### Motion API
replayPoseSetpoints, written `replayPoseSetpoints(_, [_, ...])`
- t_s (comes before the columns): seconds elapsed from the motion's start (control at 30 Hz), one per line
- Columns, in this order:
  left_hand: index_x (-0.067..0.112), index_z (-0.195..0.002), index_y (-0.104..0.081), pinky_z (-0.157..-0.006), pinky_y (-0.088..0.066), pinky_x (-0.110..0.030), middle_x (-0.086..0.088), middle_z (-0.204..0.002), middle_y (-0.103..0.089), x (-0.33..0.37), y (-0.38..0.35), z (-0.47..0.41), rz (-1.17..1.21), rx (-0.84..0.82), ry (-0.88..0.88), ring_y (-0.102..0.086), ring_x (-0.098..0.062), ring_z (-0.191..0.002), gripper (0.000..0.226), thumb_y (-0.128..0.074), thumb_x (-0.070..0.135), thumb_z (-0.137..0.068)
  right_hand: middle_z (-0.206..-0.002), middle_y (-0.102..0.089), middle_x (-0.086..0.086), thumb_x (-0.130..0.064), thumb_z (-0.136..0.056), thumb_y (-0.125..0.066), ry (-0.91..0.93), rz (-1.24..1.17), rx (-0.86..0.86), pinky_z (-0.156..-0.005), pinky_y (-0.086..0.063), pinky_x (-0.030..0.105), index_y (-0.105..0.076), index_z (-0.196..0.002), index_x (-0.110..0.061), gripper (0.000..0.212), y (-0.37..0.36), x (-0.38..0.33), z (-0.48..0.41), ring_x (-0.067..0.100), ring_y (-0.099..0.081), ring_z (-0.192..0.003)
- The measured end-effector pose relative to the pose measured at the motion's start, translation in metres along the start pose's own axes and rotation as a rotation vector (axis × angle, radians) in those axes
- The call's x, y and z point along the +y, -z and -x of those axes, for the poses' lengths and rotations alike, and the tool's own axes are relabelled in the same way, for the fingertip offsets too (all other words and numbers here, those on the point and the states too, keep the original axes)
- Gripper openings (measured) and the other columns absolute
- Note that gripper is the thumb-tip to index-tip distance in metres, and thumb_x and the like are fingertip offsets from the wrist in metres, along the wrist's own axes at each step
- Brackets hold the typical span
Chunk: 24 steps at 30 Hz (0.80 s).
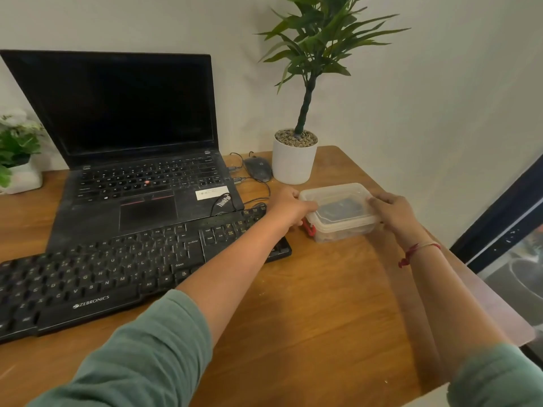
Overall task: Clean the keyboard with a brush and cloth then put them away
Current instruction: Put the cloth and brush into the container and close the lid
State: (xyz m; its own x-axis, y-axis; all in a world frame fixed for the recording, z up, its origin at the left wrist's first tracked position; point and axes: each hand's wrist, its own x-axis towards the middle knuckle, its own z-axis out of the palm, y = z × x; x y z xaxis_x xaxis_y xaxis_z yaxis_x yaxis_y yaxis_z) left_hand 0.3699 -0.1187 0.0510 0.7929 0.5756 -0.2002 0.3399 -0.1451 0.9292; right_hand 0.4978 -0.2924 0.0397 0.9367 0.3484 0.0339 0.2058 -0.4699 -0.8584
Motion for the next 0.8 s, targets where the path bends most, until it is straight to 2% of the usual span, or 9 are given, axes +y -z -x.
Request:
replayPoseSetpoints(0.07, [0.021, -0.085, -0.058, -0.067, -0.058, -0.034, -0.004, -0.097, -0.066, -0.002, 0.000, -0.001, 0.044, -0.011, 0.012, -0.067, -0.021, -0.085, 0.014, -0.071, 0.019, -0.080, -0.087, -0.062, -0.002, -0.024, -0.093, -0.052, -0.048, -0.082, -0.009, -0.064, -0.045, 0.028, -0.066, -0.105, -0.018, 0.020, -0.002, 0.002, -0.001, 0.020, -0.057, -0.078])
replayPoseSetpoints(0.1, [0.020, -0.090, -0.059, -0.062, -0.058, -0.029, -0.004, -0.099, -0.066, -0.004, 0.000, -0.001, 0.067, -0.024, 0.021, -0.066, -0.019, -0.087, 0.015, -0.070, 0.018, -0.080, -0.088, -0.061, 0.001, -0.025, -0.093, -0.053, -0.100, -0.130, -0.017, -0.058, -0.044, 0.027, -0.065, -0.108, -0.017, 0.021, -0.003, 0.002, -0.002, 0.020, -0.055, -0.073])
replayPoseSetpoints(0.17, [0.018, -0.101, -0.059, -0.056, -0.055, -0.024, -0.006, -0.102, -0.067, -0.005, 0.001, -0.001, 0.113, -0.060, 0.050, -0.065, -0.015, -0.083, 0.022, -0.069, 0.017, -0.082, -0.094, -0.060, 0.006, -0.029, -0.092, -0.054, -0.238, -0.210, -0.008, -0.051, -0.041, 0.026, -0.063, -0.111, -0.017, 0.024, -0.004, 0.002, -0.003, 0.021, -0.053, -0.070])
replayPoseSetpoints(0.3, [0.017, -0.114, -0.052, -0.049, -0.053, -0.021, -0.009, -0.104, -0.067, -0.003, 0.005, 0.003, 0.140, -0.135, 0.134, -0.065, -0.012, -0.071, 0.033, -0.067, 0.022, -0.085, -0.100, -0.059, 0.006, -0.032, -0.091, -0.056, -0.390, -0.261, -0.046, -0.058, -0.049, 0.030, -0.057, -0.114, -0.017, 0.028, -0.002, -0.002, -0.007, 0.023, -0.058, -0.084])
replayPoseSetpoints(0.4, [0.016, -0.116, -0.047, -0.045, -0.053, -0.019, -0.012, -0.110, -0.063, 0.003, 0.008, 0.006, 0.136, -0.176, 0.198, -0.066, -0.012, -0.066, 0.035, -0.066, 0.024, -0.087, -0.088, -0.057, 0.004, -0.033, -0.089, -0.061, -0.489, -0.313, -0.125, -0.063, -0.049, 0.028, -0.055, -0.103, -0.013, 0.026, 0.006, -0.004, -0.007, 0.018, -0.055, -0.076])
replayPoseSetpoints(0.5, [0.014, -0.114, -0.047, -0.046, -0.054, -0.019, -0.014, -0.111, -0.063, 0.006, 0.010, 0.008, 0.123, -0.189, 0.204, -0.065, -0.012, -0.065, 0.034, -0.065, 0.024, -0.088, -0.087, -0.057, 0.005, -0.027, -0.085, -0.067, -0.545, -0.365, -0.160, -0.063, -0.048, 0.027, -0.055, -0.096, -0.011, 0.023, 0.011, -0.006, -0.009, 0.017, -0.055, -0.074])
replayPoseSetpoints(0.63, [0.016, -0.104, -0.045, -0.047, -0.054, -0.020, -0.015, -0.109, -0.064, 0.006, 0.008, 0.010, 0.130, -0.185, 0.206, -0.061, -0.012, -0.063, 0.026, -0.064, 0.023, -0.088, -0.092, -0.059, 0.008, -0.011, -0.083, -0.070, -0.477, -0.485, -0.020, -0.062, -0.050, 0.033, -0.055, -0.110, -0.005, 0.032, 0.003, -0.006, -0.010, 0.023, -0.059, -0.083])
replayPoseSetpoints(0.73, [0.017, -0.103, -0.045, -0.054, -0.055, -0.022, -0.010, -0.096, -0.063, 0.005, 0.008, 0.012, 0.120, -0.164, 0.192, -0.059, -0.011, -0.065, 0.025, -0.064, 0.024, -0.089, -0.102, -0.064, 0.012, -0.009, -0.084, -0.069, -0.334, -0.418, 0.085, -0.080, -0.055, 0.041, -0.060, -0.114, 0.000, 0.033, -0.006, 0.001, -0.008, 0.029, -0.062, -0.094])
replayPoseSetpoints(0.8, [0.017, -0.103, -0.046, -0.062, -0.055, -0.024, -0.006, -0.090, -0.059, 0.005, 0.007, 0.012, 0.120, -0.140, 0.177, -0.058, -0.011, -0.069, 0.025, -0.065, 0.024, -0.088, -0.101, -0.067, 0.009, -0.012, -0.085, -0.067, -0.247, -0.327, 0.124, -0.087, -0.054, 0.042, -0.066, -0.112, -0.004, 0.029, -0.009, 0.006, -0.005, 0.028, -0.064, -0.095])
